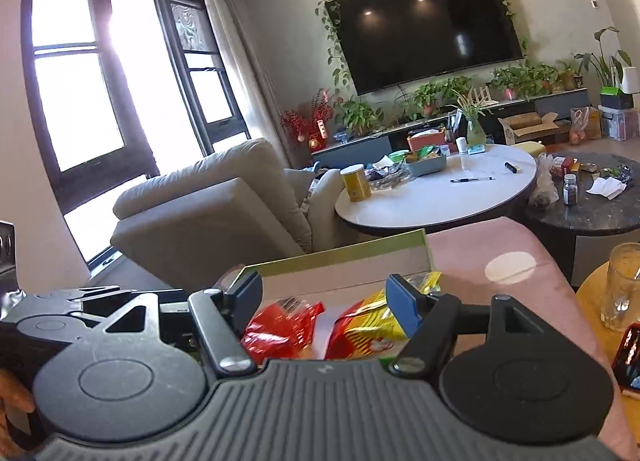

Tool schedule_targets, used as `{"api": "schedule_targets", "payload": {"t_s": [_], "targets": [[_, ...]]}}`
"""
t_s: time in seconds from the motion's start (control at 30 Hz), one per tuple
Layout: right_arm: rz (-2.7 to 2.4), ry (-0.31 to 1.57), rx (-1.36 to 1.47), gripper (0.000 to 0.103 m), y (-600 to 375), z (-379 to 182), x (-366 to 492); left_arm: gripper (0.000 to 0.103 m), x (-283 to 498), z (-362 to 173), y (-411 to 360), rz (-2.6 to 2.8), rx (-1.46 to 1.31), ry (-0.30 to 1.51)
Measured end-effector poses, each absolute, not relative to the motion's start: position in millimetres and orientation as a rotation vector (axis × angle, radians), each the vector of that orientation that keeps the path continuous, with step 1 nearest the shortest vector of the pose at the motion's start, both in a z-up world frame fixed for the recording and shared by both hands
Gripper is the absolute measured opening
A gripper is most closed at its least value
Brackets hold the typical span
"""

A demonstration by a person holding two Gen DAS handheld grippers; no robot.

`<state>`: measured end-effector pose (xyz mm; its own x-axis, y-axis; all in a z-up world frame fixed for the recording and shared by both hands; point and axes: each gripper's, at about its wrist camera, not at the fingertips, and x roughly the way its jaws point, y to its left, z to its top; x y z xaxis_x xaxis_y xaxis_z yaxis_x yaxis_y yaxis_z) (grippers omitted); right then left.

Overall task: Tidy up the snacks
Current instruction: 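Lower the striped bag into the green box beside the red bag and release, then move the right tool down to the pale green snack bag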

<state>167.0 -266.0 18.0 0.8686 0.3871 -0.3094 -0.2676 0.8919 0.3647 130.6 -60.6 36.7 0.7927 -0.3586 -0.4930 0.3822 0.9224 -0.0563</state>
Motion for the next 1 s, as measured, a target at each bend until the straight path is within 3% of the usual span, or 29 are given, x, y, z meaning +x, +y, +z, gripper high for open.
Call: {"api": "schedule_targets", "payload": {"t_s": [0.43, 0.63, 1.0], "targets": [[0.197, 0.477, 0.148, 0.078, -242, 11, 147, 0.087, 102, 9, 1, -0.233, -0.008, 0.522], [0.242, 0.525, 0.195, 0.078, -245, 1, 146, 0.087, 96, 0, 20, -0.225, -0.065, 0.548], [0.111, 0.665, 0.227, 0.077, -255, -28, 171, 0.087, 91, -16, -6, -0.334, -0.033, 0.592]]}}
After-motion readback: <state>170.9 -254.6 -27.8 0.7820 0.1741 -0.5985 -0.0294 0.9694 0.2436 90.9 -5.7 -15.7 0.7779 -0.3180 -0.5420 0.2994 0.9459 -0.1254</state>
